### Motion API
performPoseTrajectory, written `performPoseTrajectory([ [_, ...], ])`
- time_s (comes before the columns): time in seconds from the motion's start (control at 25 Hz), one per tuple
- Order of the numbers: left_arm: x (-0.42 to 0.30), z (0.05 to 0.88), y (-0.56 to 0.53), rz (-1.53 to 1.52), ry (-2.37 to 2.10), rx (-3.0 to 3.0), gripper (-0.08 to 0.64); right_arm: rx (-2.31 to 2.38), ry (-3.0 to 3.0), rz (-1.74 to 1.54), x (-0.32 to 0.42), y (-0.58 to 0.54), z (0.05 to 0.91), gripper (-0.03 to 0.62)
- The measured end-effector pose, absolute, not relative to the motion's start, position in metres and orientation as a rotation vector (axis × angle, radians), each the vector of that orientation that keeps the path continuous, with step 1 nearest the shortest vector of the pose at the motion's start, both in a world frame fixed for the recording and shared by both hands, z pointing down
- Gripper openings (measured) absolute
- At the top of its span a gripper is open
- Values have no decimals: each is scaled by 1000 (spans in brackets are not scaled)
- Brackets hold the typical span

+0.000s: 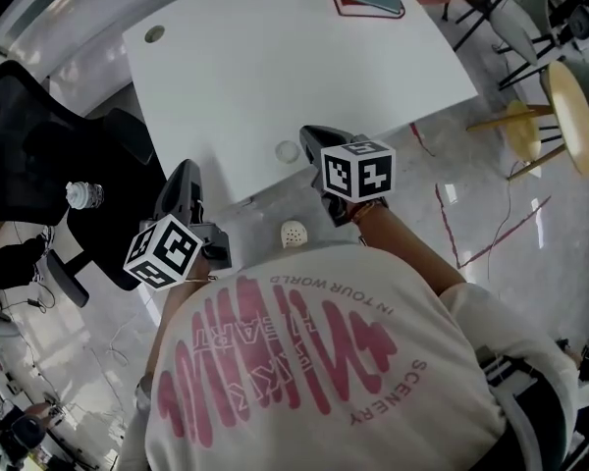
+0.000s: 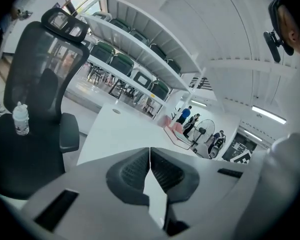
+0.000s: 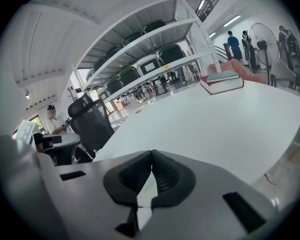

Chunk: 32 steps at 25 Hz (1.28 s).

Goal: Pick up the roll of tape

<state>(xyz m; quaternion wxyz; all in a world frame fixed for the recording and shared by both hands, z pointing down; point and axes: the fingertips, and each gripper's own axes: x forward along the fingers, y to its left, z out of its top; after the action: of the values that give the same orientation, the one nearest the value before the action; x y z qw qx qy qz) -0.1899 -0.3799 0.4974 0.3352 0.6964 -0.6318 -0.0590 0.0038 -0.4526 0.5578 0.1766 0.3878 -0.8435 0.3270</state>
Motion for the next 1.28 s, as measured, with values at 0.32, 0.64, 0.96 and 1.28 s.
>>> performPoseTrajectory([
  [0.32,-193,511,-368,-148,-1684,1753,25,951,-2388,916,-10,-453,573,129],
  [0.64,-200,516,-362,-142,-1721,1718,25,826,-2335,811,-22,-447,592,150],
  [0.96,-204,510,-371,-141,-1733,1725,25,747,-2259,616,-29,-445,601,147],
  [1.28,-199,505,-375,-142,-1721,1744,25,705,-2234,599,-27,-445,601,120],
])
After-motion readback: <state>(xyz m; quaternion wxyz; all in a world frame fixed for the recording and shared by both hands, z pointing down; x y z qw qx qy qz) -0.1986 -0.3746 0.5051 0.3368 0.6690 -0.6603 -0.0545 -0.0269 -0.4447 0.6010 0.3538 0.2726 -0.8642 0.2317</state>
